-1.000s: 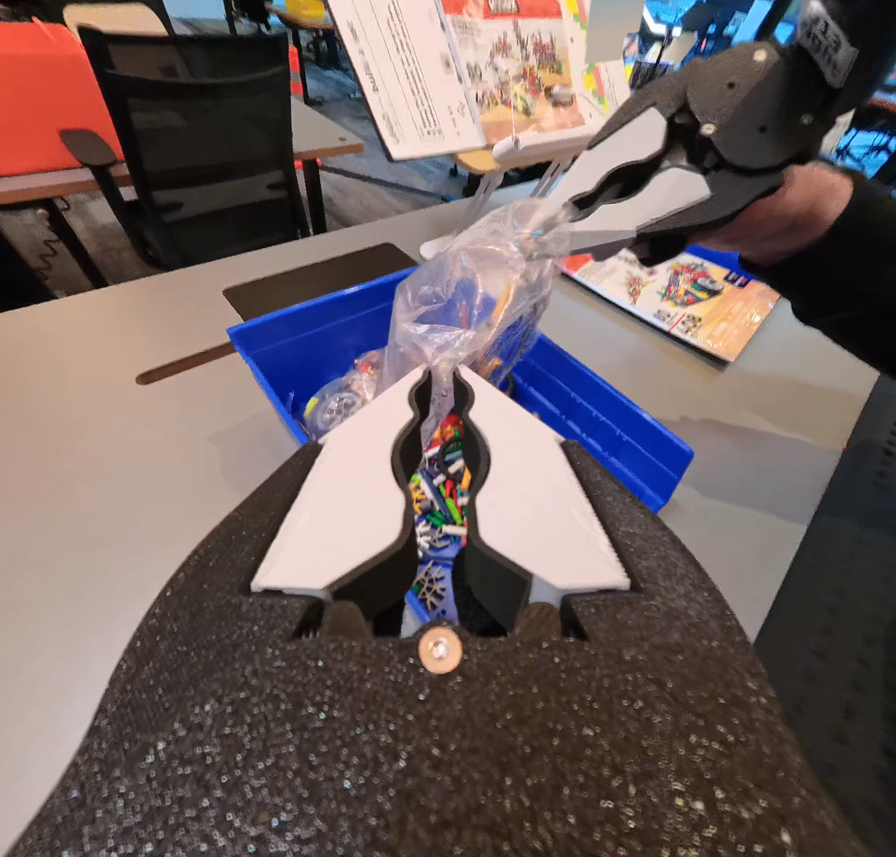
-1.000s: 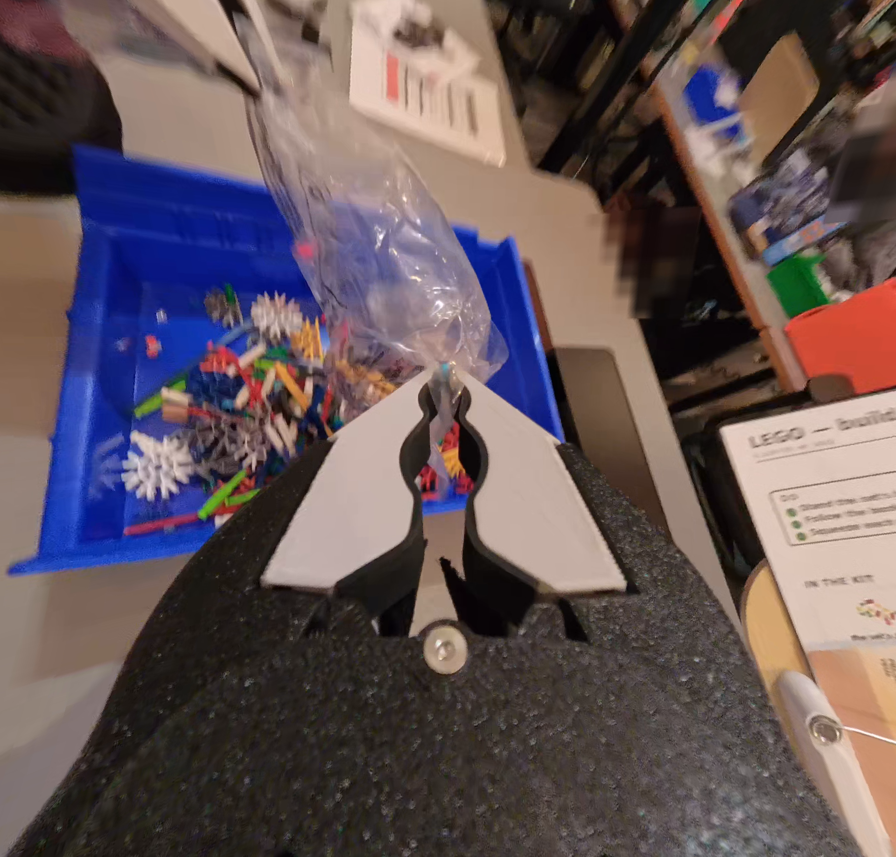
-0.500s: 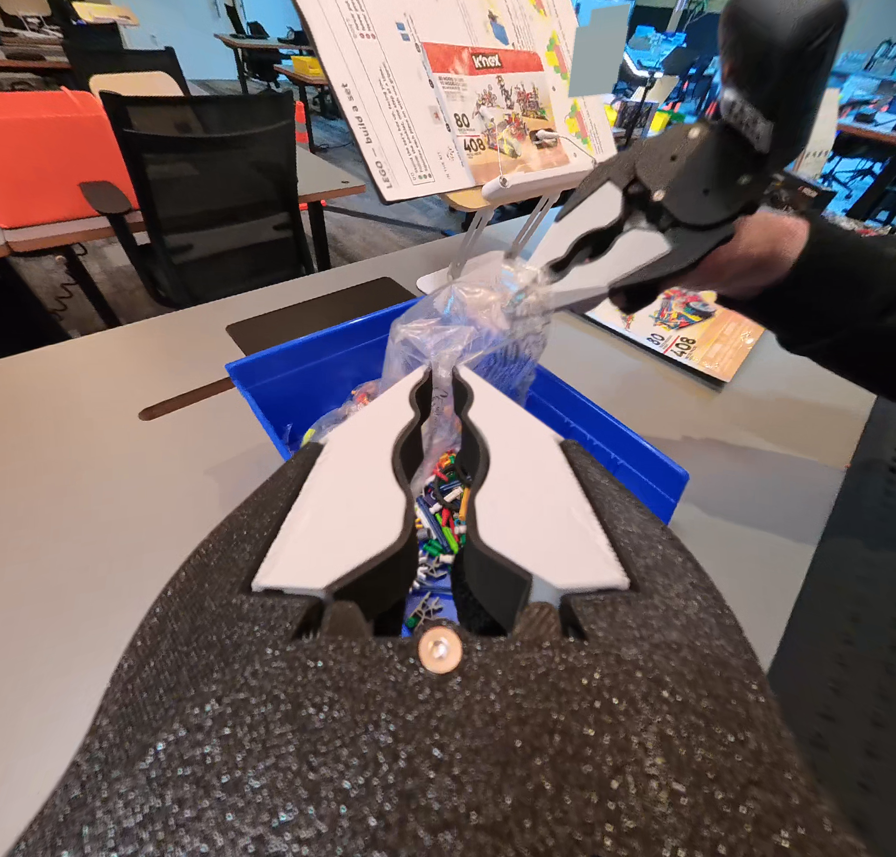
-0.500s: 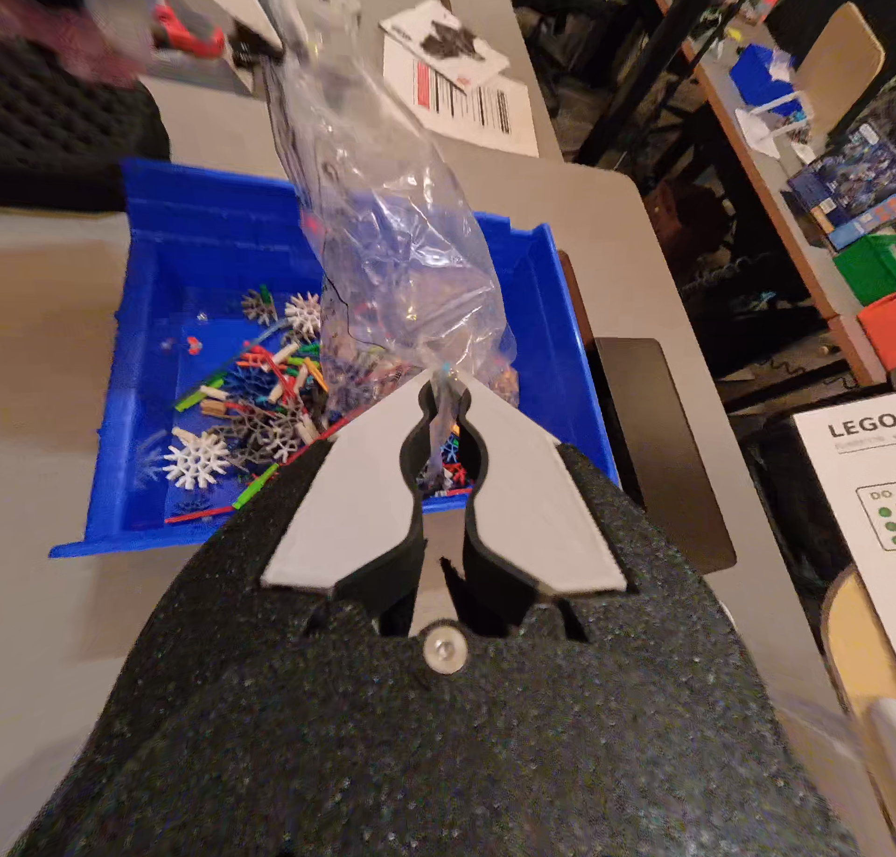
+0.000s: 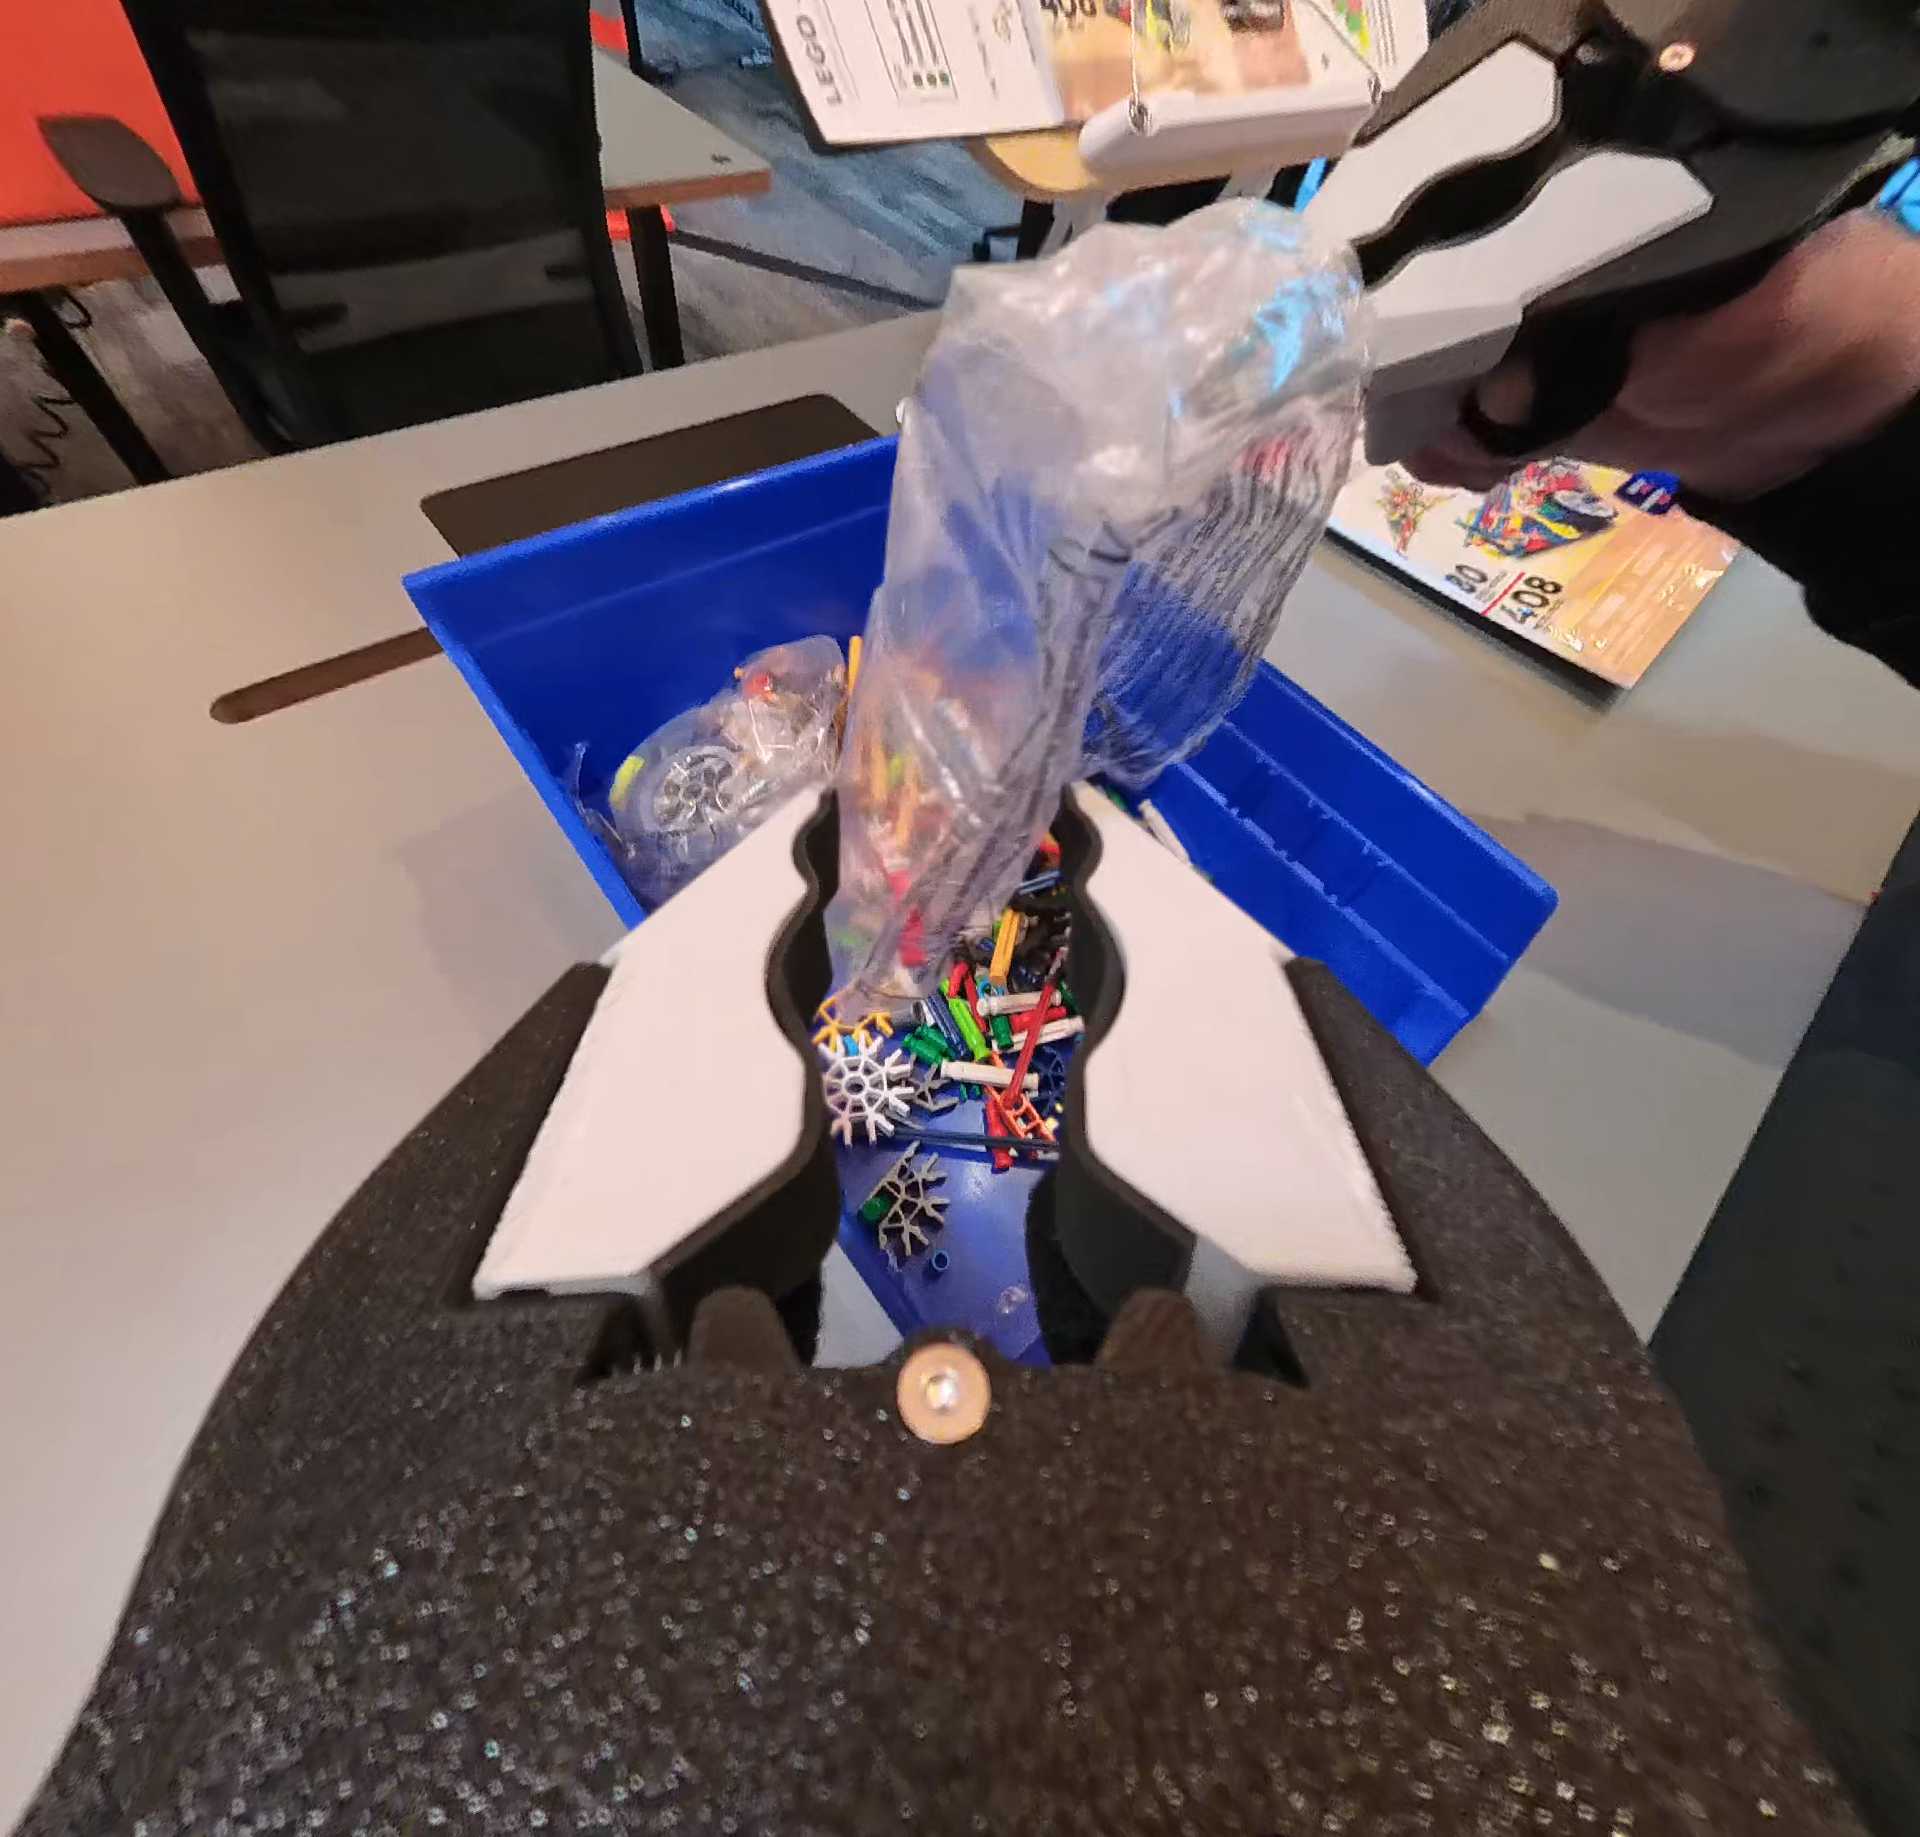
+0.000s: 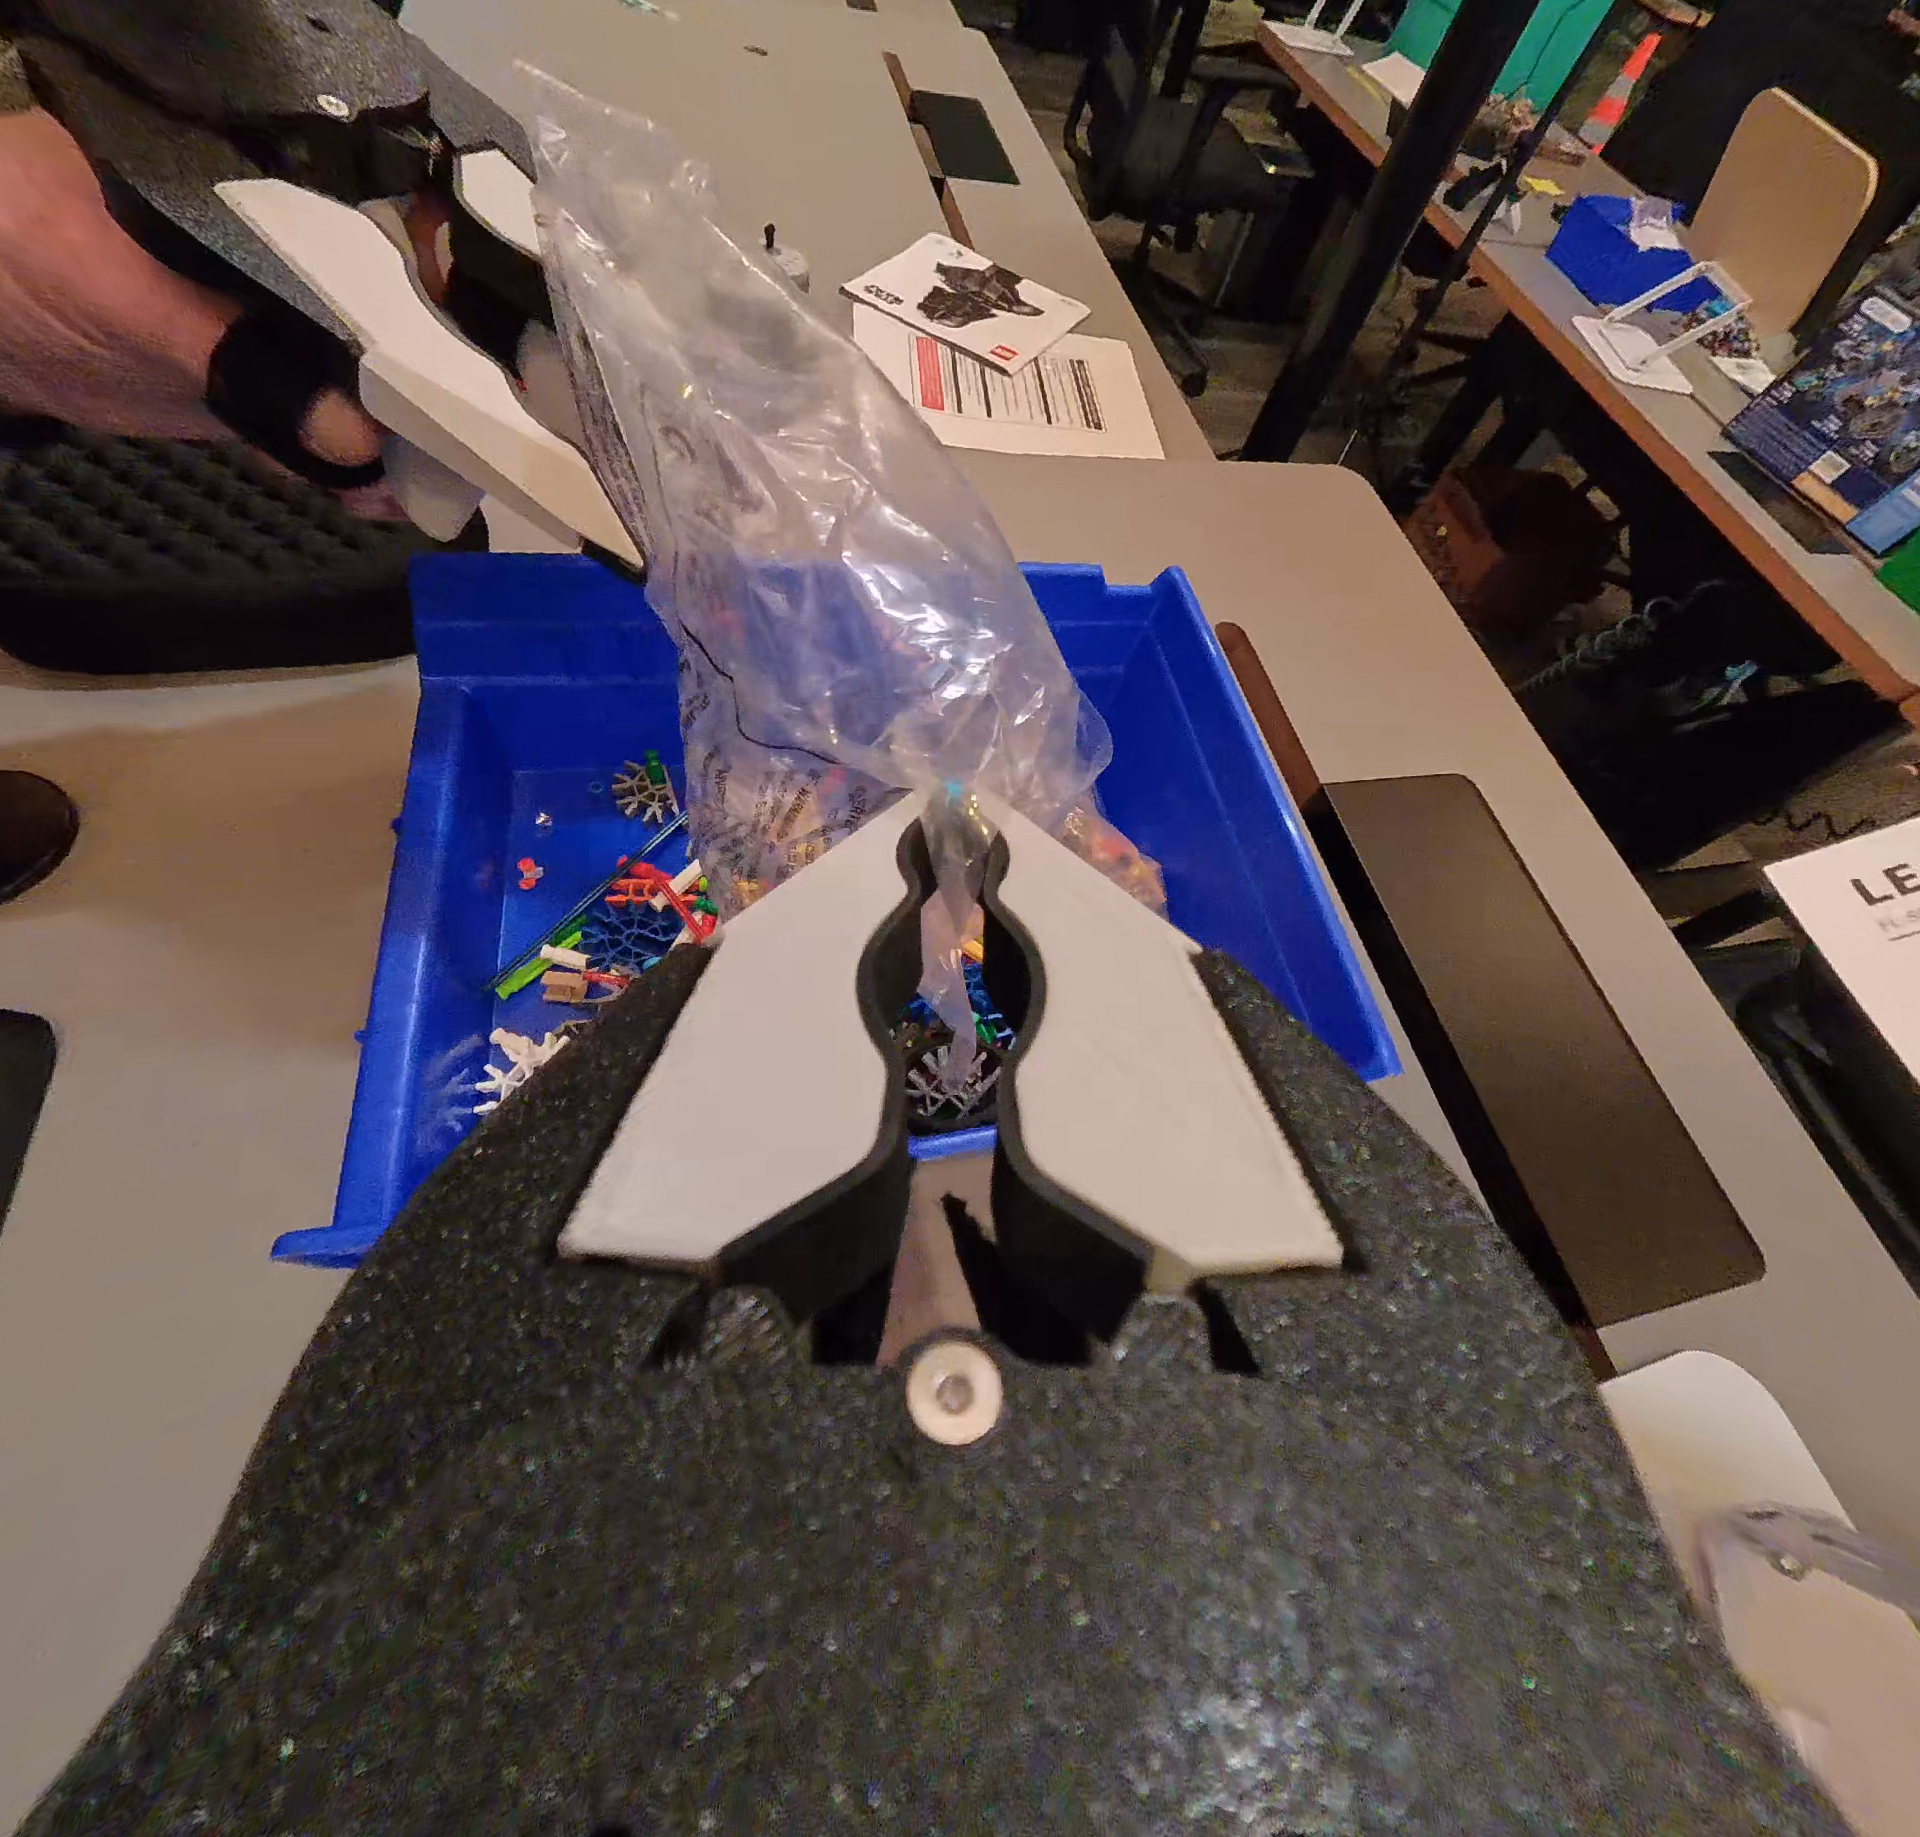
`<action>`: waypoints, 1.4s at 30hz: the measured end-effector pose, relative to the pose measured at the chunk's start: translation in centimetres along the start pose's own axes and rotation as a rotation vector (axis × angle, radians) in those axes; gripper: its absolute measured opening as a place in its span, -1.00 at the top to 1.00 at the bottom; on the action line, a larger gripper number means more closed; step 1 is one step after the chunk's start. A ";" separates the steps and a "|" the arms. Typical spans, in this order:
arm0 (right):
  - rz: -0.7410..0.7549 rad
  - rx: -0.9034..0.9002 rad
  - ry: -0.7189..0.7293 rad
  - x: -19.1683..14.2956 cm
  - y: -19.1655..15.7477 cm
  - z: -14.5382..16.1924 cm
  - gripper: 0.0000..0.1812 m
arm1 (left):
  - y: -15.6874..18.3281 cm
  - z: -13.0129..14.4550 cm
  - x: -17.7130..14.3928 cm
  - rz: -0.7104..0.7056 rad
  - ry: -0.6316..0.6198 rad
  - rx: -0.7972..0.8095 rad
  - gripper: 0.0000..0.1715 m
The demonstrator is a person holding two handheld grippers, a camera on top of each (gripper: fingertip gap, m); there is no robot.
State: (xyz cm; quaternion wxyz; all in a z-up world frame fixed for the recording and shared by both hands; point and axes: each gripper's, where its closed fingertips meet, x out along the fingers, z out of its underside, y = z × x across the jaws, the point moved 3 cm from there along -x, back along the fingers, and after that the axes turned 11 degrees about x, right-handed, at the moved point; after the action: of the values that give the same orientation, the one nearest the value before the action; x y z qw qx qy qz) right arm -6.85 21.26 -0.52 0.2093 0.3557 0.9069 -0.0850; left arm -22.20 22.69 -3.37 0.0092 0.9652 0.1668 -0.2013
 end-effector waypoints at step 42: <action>-0.050 0.210 -0.069 1.9 1.2 6.1 1.00 | -0.6 -8.3 -0.9 -0.009 -0.120 0.248 1.00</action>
State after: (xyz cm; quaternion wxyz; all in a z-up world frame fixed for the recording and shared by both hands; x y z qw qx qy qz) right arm -5.30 21.41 -6.85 0.1997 0.3500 0.8938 -0.1969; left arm -19.98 23.63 4.61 -0.1010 0.9444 0.1440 -0.2778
